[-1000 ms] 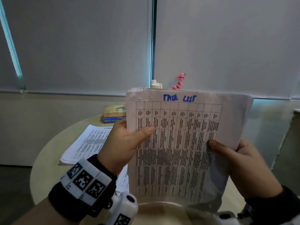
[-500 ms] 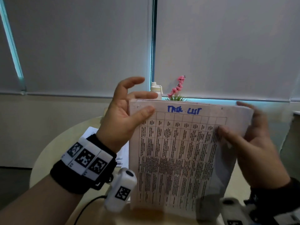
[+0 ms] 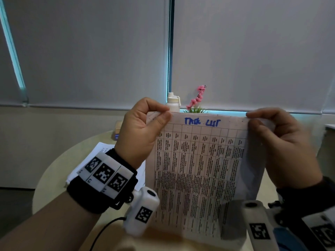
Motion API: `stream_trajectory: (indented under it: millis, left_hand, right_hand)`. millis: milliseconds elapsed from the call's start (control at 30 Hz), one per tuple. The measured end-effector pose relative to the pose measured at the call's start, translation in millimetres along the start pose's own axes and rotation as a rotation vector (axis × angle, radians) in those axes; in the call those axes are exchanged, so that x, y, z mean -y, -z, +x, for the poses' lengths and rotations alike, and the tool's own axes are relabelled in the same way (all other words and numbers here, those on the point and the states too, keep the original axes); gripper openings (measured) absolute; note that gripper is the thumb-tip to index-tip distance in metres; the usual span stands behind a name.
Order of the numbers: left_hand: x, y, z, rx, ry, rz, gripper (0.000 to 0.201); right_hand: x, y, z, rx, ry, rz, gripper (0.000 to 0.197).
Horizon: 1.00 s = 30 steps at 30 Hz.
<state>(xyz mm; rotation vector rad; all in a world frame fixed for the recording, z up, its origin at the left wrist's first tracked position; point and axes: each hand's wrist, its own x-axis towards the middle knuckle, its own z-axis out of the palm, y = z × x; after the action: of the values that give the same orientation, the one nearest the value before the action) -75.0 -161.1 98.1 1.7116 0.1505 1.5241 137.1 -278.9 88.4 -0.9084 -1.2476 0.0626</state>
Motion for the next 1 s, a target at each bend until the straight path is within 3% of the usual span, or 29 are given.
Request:
stream_trajectory:
  millis: [67,200,267,467,633,767,833,900,1000]
  left_hand:
    - [0,0,1,-0.004,-0.004,0.009,0.007]
    - [0,1,2,-0.028,-0.004,0.011,0.007]
    - [-1,2,2,-0.028,-0.002,0.029,0.007]
    - [-4,5,4,-0.041,-0.010,0.138,0.014]
    - [-5,6,4,-0.052,0.021,0.098,0.017]
    - [9,14,-1,0.123,0.301,-0.093,0.035]
    - [20,13,-6,0.209,0.454,-0.075,0.031]
    - [34,10,-9,0.171,0.550,-0.051,0.017]
    - [51,6,-10,0.115,0.624,-0.057,0.019]
  right_hand:
    - [1,1,-2,0.013,-0.055,0.086,0.019]
    - [-6,4,-8,0.137,-0.323,0.268,0.051]
    - [-9,2,-13,0.160,-0.433,0.313,0.042]
    - [-14,-2,-14,0.118,-0.451,0.303,0.031]
    - [-8,-4,-12,0.125,-0.455,0.318,0.015]
    - [-6,-1,-2,0.086,-0.488,0.314,0.024]
    - [-6,0,5,0.073,-0.532,0.294,0.030]
    - [-9,-2,11,0.061,-0.599,0.335,0.011]
    - [-16,-6,14,0.043,-0.706,0.375,0.015]
